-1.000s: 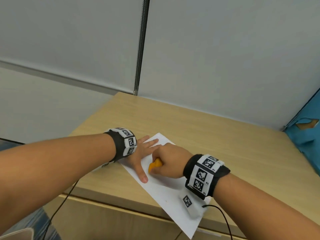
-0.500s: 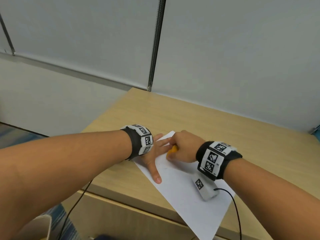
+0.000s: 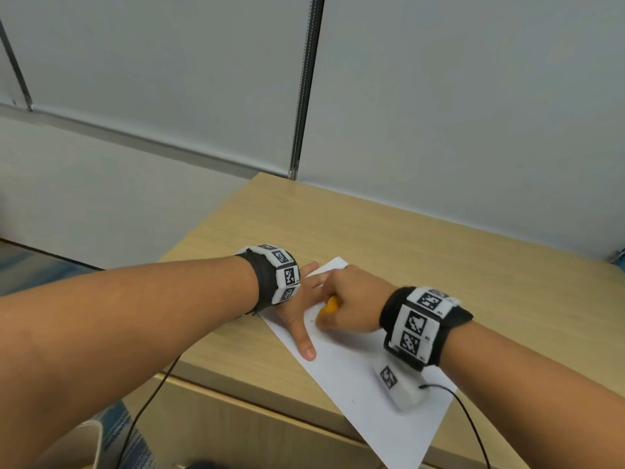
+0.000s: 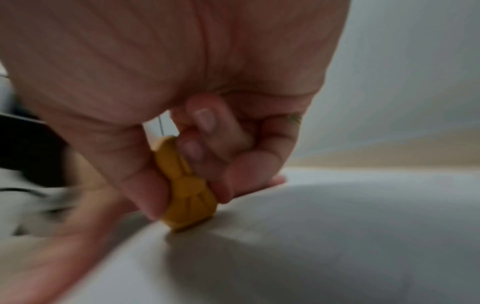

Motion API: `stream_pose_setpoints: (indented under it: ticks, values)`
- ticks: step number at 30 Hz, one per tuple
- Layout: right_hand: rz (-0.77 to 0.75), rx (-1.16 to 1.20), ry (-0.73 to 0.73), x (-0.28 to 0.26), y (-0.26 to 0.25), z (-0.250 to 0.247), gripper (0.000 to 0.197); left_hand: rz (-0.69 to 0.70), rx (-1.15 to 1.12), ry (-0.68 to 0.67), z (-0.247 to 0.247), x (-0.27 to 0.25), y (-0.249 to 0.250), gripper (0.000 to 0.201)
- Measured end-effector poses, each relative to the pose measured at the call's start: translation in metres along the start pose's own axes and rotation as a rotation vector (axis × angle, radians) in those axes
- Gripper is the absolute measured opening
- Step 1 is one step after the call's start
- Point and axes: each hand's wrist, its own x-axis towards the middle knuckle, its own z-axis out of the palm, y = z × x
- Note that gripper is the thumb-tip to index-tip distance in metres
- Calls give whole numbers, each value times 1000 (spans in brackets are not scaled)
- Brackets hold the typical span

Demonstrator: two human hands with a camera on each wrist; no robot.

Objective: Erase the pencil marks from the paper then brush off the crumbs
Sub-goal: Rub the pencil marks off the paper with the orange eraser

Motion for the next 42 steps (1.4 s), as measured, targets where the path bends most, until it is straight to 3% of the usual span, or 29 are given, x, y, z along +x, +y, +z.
stream_pose_setpoints:
  ticks: [2,7,12,15,18,25,30,33,38,42]
  values:
    - [-24,60,-56,-5,-3,2,30,3,0,-5,-1,-1,0,130]
    - [133,-10,94,16,15,-14,27,11,1,-7,-1,-3,3,137]
    - [18,7,-49,-1,-5,-2,29,3,7,-25,-1,2,0,131]
    - [128,-24,32,-7,18,-14,29,-1,-21,3,3,2,-1,141]
    - [252,67,100,-28,40,-24,32,7,-43,22,3,0,-2,143]
    - [337,-58,-10,-97,40,-16,37,-58,-24,29,1,-2,5,154]
    - [390,-106,-49,-107,52,-11,42,-187,-48,23,-4,-29,35,123]
    - [397,-122,-36,-97,54,-11,40,-218,-6,39,1,-60,50,116]
    - [368,-120,9,-77,50,-13,37,-129,131,55,13,-100,60,104]
    - [316,-130,38,-66,42,-12,33,-119,200,62,-5,-110,53,96]
